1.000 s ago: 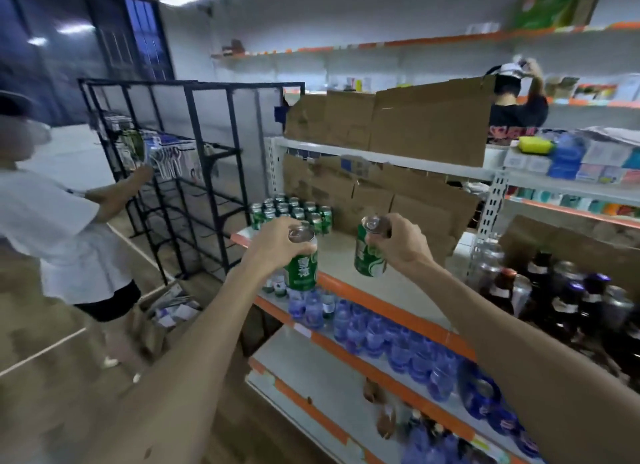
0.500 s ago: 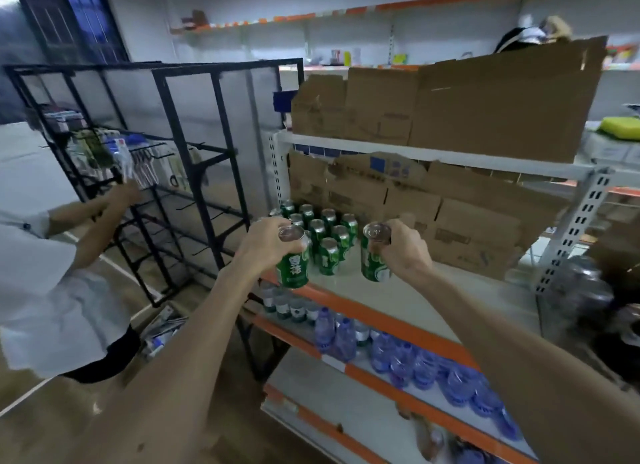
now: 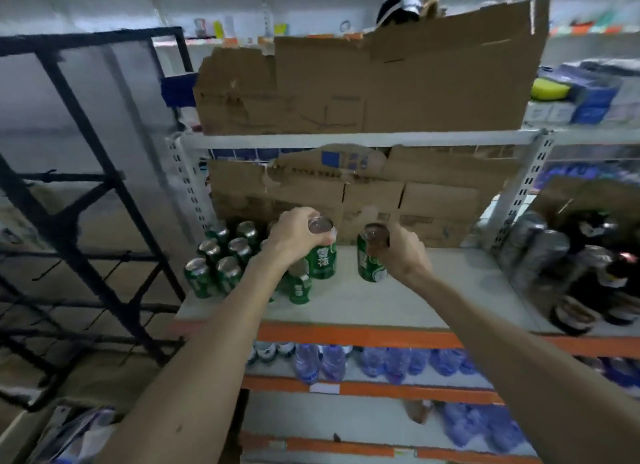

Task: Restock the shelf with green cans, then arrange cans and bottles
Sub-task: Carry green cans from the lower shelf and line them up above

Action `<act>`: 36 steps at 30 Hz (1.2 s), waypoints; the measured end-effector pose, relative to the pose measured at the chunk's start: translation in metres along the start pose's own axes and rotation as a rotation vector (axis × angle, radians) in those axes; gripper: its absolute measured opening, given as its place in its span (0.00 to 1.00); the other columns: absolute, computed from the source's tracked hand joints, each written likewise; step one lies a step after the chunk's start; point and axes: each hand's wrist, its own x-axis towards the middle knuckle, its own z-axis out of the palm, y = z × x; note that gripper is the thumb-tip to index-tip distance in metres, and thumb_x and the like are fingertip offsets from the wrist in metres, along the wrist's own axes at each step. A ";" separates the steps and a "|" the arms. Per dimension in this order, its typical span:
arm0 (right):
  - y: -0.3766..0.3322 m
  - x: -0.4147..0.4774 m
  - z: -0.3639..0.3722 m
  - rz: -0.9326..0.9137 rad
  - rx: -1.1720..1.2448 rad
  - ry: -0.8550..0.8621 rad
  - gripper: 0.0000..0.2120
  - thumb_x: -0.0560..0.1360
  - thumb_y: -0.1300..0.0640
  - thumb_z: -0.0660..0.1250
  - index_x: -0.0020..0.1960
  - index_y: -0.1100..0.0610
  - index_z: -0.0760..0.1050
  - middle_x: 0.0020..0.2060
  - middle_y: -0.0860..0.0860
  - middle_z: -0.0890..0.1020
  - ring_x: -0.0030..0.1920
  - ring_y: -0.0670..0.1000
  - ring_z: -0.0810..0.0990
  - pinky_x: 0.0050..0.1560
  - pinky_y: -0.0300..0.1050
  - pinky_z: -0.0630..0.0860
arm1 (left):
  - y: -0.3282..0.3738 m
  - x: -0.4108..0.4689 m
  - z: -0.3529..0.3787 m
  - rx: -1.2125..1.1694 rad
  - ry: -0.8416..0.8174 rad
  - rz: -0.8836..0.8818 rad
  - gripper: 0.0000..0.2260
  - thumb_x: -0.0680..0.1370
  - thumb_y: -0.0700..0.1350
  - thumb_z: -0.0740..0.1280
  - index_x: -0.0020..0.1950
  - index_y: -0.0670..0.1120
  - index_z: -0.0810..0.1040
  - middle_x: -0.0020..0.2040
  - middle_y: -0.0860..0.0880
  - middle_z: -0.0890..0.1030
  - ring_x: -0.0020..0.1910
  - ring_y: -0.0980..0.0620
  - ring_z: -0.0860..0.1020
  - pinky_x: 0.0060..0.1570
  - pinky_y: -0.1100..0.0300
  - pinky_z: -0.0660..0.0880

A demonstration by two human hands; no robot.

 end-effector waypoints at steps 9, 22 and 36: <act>0.064 0.084 0.004 0.159 -0.009 0.027 0.18 0.73 0.53 0.67 0.62 0.53 0.72 0.53 0.57 0.81 0.50 0.62 0.79 0.49 0.54 0.79 | -0.008 0.107 0.067 -0.050 -0.123 0.010 0.18 0.73 0.50 0.75 0.61 0.46 0.79 0.55 0.52 0.79 0.55 0.53 0.76 0.52 0.57 0.72; 0.074 0.187 0.104 0.003 0.046 -0.133 0.13 0.76 0.53 0.67 0.59 0.55 0.72 0.52 0.56 0.81 0.50 0.59 0.80 0.48 0.54 0.78 | -0.084 0.205 0.118 -0.035 -0.164 -0.139 0.24 0.70 0.53 0.74 0.63 0.45 0.78 0.60 0.44 0.81 0.59 0.45 0.78 0.57 0.52 0.75; 0.090 0.221 0.133 -0.002 0.262 -0.100 0.18 0.75 0.58 0.70 0.63 0.51 0.73 0.55 0.50 0.81 0.51 0.48 0.77 0.46 0.34 0.73 | -0.114 0.240 0.156 0.070 -0.156 -0.092 0.26 0.69 0.49 0.76 0.66 0.47 0.74 0.62 0.49 0.78 0.60 0.47 0.76 0.62 0.45 0.71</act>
